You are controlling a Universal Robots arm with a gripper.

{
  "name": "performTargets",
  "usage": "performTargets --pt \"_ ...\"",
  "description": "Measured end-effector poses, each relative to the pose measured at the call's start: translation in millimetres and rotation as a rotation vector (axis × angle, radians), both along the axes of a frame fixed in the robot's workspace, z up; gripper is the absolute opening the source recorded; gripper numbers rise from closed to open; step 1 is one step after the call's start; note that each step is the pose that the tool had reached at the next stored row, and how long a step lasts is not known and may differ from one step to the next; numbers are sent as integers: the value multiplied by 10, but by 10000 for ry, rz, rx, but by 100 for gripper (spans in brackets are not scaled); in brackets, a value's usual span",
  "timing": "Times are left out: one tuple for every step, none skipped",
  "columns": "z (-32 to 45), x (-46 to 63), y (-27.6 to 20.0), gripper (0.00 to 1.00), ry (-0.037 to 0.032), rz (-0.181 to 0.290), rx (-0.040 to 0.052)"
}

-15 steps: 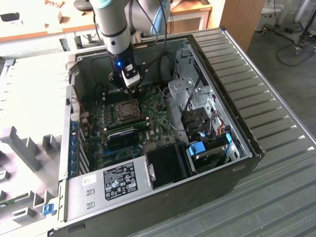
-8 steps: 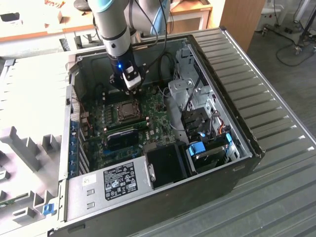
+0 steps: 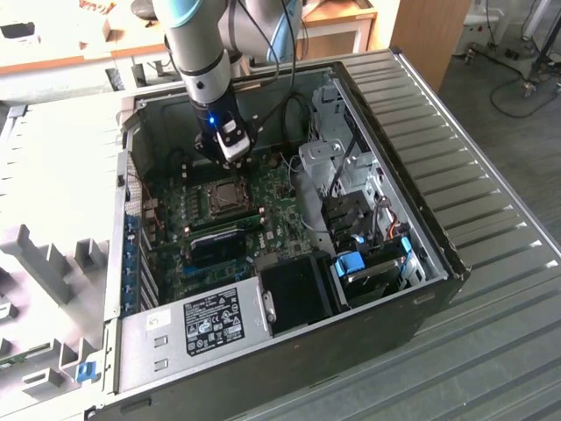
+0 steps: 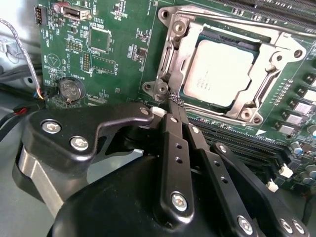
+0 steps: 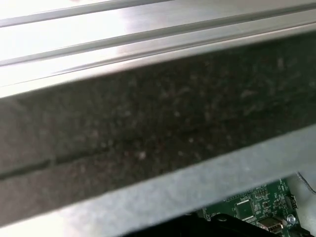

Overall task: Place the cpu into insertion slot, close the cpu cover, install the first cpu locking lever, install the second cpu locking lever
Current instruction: 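Install the first cpu locking lever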

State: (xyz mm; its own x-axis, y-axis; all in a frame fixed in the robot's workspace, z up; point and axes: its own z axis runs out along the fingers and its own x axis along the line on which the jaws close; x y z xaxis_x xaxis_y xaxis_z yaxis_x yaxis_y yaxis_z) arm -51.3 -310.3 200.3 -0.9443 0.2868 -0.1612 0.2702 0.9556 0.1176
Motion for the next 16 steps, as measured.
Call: performTargets --pt "-2 -1 0 11 -19 -1 53" --pt "-4 -2 0 11 -36 -1 102" --pt "-5 -3 0 11 -50 -1 134" --pt "-6 -4 0 11 -63 -1 158" --pt "-6 -5 0 11 -73 -1 171" --pt "-7 -6 1 11 -81 0 180" --pt "-9 -8 1 11 -91 0 186" --pt "-10 -10 0 11 -100 -1 190" --pt "-13 -13 0 11 -111 -1 193" --pt "-16 -17 0 11 -126 0 196" --pt "-19 -20 0 11 -138 0 197" --pt "-22 -23 0 11 -152 0 199" --pt "-25 -26 0 11 -165 0 203" --pt "-27 -29 0 11 -179 0 208" --pt "-30 -32 0 11 -193 1 213" --pt "-33 -36 0 11 -209 0 219"
